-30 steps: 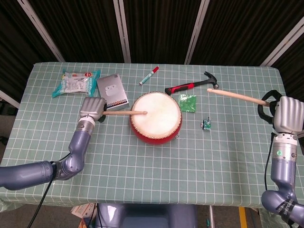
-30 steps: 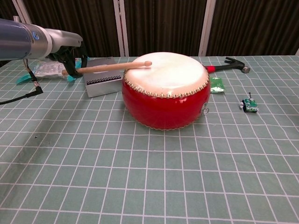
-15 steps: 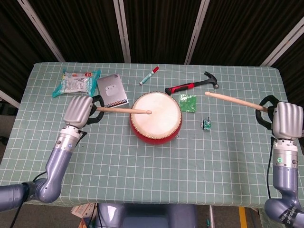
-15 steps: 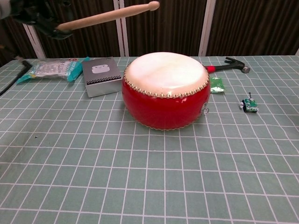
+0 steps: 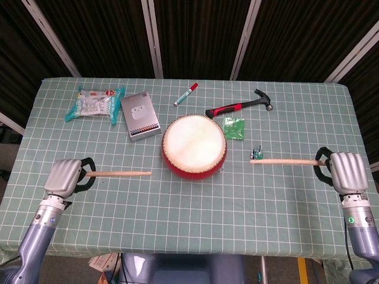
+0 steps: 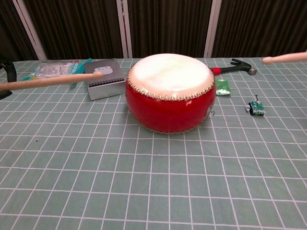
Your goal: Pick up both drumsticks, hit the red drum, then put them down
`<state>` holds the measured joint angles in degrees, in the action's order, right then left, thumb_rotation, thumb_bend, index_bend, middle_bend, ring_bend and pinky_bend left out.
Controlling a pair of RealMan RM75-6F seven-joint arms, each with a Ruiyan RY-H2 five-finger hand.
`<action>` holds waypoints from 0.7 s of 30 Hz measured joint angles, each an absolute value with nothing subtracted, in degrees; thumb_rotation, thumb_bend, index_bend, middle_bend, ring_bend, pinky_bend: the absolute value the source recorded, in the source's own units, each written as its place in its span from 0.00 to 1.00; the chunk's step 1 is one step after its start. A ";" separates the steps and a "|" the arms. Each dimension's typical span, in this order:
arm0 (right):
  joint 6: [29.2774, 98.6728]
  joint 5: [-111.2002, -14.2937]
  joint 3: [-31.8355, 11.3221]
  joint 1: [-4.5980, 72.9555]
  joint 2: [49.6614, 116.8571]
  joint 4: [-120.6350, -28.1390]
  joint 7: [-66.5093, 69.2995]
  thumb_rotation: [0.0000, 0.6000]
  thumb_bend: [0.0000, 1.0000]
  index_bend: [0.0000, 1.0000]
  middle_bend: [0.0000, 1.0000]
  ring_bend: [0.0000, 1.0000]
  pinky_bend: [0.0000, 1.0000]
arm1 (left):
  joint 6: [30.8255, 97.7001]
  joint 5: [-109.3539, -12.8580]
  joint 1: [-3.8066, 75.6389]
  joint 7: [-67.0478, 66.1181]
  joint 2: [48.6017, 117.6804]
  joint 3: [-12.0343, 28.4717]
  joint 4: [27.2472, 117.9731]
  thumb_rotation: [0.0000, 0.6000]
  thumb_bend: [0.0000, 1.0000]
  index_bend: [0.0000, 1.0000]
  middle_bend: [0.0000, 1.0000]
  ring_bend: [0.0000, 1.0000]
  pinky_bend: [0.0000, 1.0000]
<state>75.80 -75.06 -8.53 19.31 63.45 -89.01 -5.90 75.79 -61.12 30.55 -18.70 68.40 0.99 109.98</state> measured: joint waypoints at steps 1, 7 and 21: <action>75.87 -75.67 -7.93 18.92 63.64 -88.45 -5.71 1.00 0.56 0.95 0.98 1.00 1.00 | 75.98 -61.85 30.18 -19.13 68.77 0.60 109.64 1.00 0.46 0.72 1.00 1.00 1.00; 75.66 -78.01 -4.67 16.77 64.49 -85.55 -4.81 1.00 0.56 0.95 0.98 1.00 1.00 | 76.20 -63.77 28.64 -21.33 71.65 -0.84 106.93 1.00 0.44 0.70 1.00 1.00 1.00; 70.53 -76.38 -2.80 16.76 65.98 -84.72 -11.43 1.00 0.56 0.90 0.98 1.00 0.99 | 73.12 -59.31 29.37 -29.55 78.84 1.32 101.14 1.00 0.38 0.62 0.97 1.00 1.00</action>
